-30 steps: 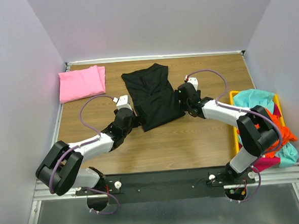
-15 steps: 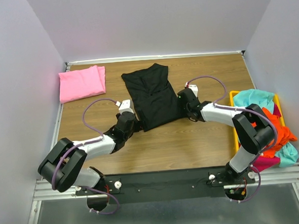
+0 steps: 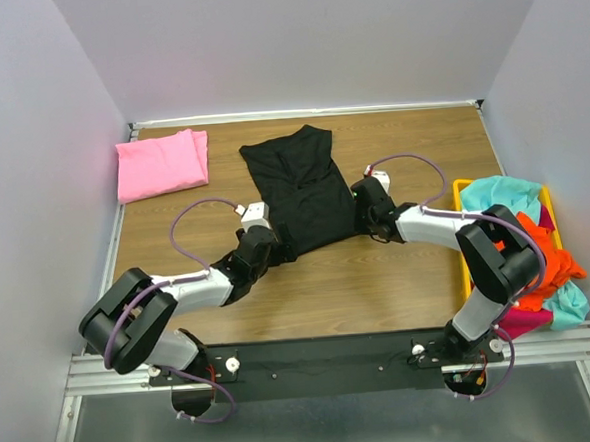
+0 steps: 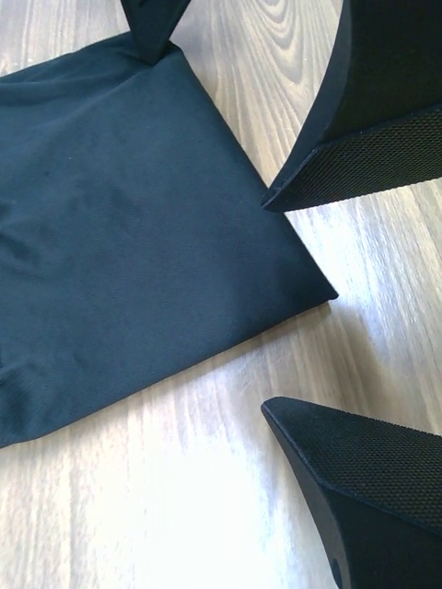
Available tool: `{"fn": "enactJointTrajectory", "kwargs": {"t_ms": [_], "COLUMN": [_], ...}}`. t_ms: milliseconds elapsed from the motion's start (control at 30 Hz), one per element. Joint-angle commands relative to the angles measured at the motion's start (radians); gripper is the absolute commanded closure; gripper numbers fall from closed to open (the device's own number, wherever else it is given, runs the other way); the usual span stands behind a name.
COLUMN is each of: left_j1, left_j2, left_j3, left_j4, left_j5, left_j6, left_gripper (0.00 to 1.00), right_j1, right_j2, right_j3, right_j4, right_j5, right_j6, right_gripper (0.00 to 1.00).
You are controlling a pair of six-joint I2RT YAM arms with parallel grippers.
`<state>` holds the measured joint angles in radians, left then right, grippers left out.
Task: Fold and stack the t-shirts
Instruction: Fold the tshirt
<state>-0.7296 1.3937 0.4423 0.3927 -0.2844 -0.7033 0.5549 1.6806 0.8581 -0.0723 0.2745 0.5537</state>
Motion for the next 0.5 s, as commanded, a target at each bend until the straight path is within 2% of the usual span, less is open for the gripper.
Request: {"fn": "enactJointTrajectory", "kwargs": {"t_ms": [0,67,300,467], "left_j1": [-0.021,-0.03,-0.057,-0.085], "left_j2": [0.018,0.019,0.065,0.103], "left_j3": [0.009,0.015,0.045,0.068], "left_j4": [-0.044,-0.064,-0.078,-0.095], "left_j5": [-0.084,-0.105,-0.116,-0.116], "left_j6": [-0.024,-0.03,-0.038,-0.053], "left_gripper": [0.14,0.17,0.31,0.35], "right_j1": [-0.001,-0.001,-0.001,-0.001], "right_j2": [-0.007,-0.019,-0.027,-0.022], "right_j3": [-0.041,-0.047,-0.051,-0.05], "right_j4": [-0.03,-0.027,-0.026,-0.024], "right_j5": [-0.038,-0.043,-0.044,-0.044], "right_j6": [0.006,0.008,0.006,0.005], "right_gripper": [0.91,0.95,0.96,0.96]}}
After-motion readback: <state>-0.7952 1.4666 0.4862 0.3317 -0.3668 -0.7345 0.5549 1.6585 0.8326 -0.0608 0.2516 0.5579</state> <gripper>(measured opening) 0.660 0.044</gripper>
